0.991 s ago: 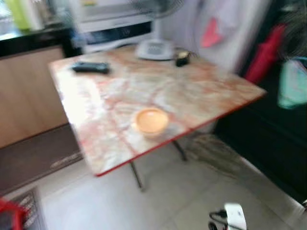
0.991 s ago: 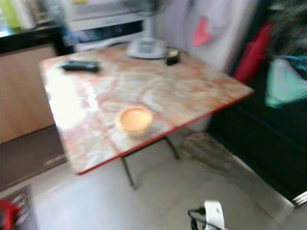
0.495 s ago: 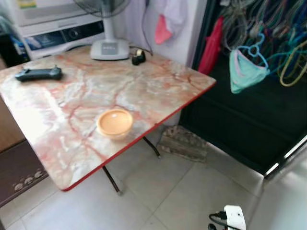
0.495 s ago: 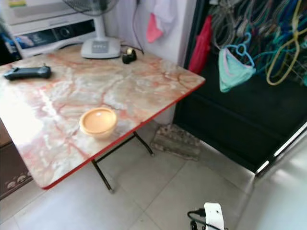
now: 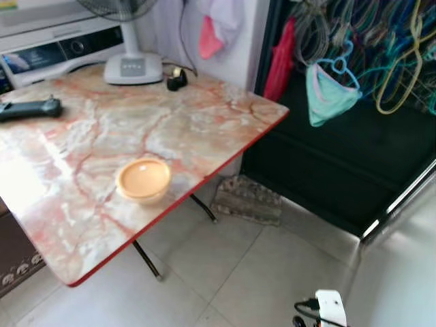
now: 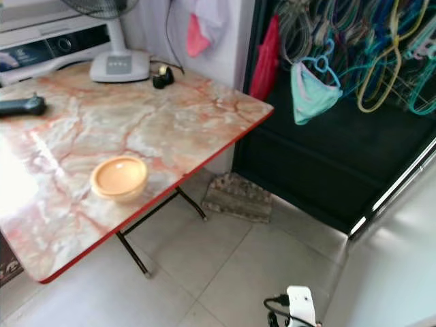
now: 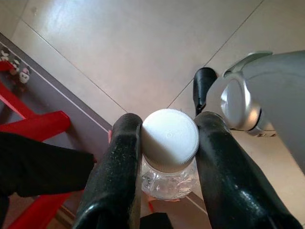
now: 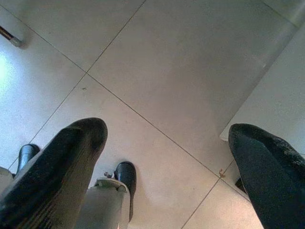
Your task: Restocking fridge
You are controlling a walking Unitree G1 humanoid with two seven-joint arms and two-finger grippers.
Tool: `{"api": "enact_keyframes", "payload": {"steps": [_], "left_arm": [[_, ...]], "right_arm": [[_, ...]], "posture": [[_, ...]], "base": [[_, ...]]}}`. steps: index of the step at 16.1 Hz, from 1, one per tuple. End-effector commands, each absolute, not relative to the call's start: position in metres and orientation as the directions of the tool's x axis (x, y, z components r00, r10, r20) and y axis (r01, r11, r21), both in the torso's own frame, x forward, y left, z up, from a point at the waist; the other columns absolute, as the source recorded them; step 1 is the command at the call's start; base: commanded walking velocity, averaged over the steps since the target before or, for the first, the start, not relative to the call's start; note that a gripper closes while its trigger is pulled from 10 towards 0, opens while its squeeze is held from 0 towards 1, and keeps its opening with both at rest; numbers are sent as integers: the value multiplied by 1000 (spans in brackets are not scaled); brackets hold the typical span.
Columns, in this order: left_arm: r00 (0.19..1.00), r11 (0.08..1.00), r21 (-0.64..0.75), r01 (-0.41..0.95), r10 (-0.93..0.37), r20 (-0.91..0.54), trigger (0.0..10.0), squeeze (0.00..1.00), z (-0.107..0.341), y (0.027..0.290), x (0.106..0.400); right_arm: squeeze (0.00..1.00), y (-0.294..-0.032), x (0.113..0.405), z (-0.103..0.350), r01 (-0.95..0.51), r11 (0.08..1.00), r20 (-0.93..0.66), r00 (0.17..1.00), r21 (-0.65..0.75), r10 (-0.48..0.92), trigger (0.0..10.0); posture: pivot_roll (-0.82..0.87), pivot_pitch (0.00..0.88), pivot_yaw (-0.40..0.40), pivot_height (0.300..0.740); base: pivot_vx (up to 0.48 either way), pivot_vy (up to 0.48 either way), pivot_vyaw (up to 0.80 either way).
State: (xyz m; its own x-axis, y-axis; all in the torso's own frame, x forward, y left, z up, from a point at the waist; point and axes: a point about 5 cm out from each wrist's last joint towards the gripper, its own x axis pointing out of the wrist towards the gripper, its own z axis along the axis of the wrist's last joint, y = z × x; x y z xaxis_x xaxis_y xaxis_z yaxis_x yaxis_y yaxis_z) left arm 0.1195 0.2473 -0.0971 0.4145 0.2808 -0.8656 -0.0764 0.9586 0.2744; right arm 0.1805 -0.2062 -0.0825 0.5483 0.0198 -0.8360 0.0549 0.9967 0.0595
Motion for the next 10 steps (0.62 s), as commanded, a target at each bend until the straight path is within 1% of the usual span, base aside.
{"api": "enact_keyframes", "payload": {"steps": [1, 6, 10], "left_arm": [[392, 958, 274, -84, 285, -875, 10000, 0, -99, 247, 114], [395, 957, 286, -55, 284, -874, 10000, 0, -99, 248, 115], [389, 956, 282, -76, 289, -875, 10000, 0, -99, 248, 114]], "right_arm": [[0, -208, 177, -84, 57, 997, -846, 533, 53, 15, 10000], [0, -207, 176, -84, 54, 997, -850, 526, 60, 23, 10000], [0, -207, 176, -85, 52, 997, -853, 521, 63, 27, 10000]], "posture": [[121, 0, -44, 740], [119, 0, -39, 740], [122, 0, -39, 740]], "base": [[0, 0, -800], [0, 0, -790], [0, 0, -788]]}}
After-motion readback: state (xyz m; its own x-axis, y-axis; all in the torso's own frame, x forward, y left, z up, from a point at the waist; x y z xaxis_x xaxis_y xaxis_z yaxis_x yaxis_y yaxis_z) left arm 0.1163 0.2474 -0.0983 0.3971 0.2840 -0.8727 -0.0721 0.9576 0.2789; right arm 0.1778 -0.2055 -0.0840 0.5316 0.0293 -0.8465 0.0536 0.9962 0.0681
